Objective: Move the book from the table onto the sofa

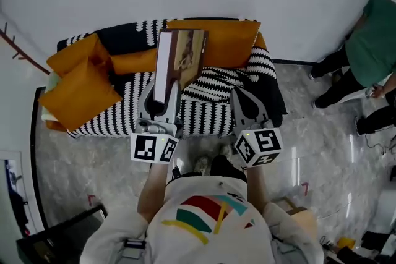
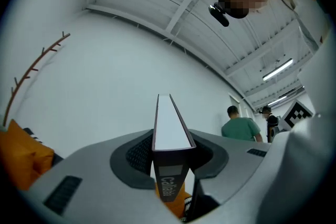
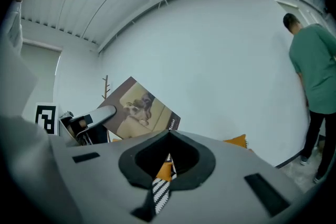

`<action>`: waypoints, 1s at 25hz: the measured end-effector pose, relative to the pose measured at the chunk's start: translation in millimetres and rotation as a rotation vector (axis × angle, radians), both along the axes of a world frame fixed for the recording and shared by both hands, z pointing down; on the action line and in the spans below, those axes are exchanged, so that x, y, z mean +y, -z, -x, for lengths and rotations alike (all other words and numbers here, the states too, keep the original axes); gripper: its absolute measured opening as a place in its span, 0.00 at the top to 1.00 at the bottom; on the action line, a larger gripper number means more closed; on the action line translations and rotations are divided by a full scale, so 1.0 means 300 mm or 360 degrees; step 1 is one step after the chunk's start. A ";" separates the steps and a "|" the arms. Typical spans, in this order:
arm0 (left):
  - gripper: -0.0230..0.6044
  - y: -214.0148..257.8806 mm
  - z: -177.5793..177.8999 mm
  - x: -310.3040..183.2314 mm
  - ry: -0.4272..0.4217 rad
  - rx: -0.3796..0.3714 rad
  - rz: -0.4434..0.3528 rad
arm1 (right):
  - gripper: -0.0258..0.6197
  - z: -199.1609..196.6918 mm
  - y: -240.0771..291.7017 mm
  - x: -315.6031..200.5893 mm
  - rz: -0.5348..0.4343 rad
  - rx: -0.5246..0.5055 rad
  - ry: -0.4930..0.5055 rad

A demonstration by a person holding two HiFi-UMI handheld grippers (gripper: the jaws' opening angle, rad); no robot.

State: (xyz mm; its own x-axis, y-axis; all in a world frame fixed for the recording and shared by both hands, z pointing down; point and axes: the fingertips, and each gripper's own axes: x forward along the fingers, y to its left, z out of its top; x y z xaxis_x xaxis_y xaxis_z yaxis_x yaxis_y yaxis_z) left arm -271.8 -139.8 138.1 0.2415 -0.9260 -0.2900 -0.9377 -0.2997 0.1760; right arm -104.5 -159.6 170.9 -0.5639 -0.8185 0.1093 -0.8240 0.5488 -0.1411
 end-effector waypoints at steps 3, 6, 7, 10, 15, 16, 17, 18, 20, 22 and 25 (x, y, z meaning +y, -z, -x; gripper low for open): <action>0.72 -0.071 0.153 -0.005 0.0128 0.0029 0.0082 | 0.94 0.144 -0.049 -0.049 0.0047 0.0024 0.0127; 0.72 -0.141 0.282 -0.025 0.0255 0.0025 0.0155 | 0.94 0.273 -0.109 -0.127 0.0103 0.0022 0.0244; 0.72 -0.161 0.325 -0.041 0.0301 0.0028 0.0171 | 0.94 0.318 -0.130 -0.162 0.0122 0.0017 0.0286; 0.72 -0.204 0.451 -0.121 0.0413 0.0026 0.0210 | 0.94 0.458 -0.197 -0.288 0.0169 0.0032 0.0405; 0.72 -0.211 0.611 -0.306 0.0459 -0.0078 0.0230 | 0.94 0.646 -0.247 -0.496 0.0207 0.0044 0.0507; 0.72 -0.206 0.644 -0.346 0.0470 -0.0086 0.0222 | 0.94 0.677 -0.250 -0.535 0.0211 0.0034 0.0514; 0.72 -0.202 0.674 -0.384 0.0479 -0.0092 0.0219 | 0.94 0.705 -0.256 -0.571 0.0223 0.0026 0.0519; 0.72 -0.201 0.699 -0.416 0.0481 -0.0103 0.0223 | 0.94 0.730 -0.264 -0.602 0.0241 0.0022 0.0525; 0.72 -0.207 0.737 -0.463 0.0473 -0.0142 0.0248 | 0.94 0.771 -0.288 -0.651 0.0286 0.0036 0.0541; 0.72 -0.220 0.777 -0.499 0.0468 -0.0177 0.0269 | 0.94 0.813 -0.311 -0.696 0.0321 0.0069 0.0556; 0.72 -0.249 0.865 -0.536 0.0478 -0.0171 0.0291 | 0.94 0.894 -0.333 -0.750 0.0350 0.0094 0.0546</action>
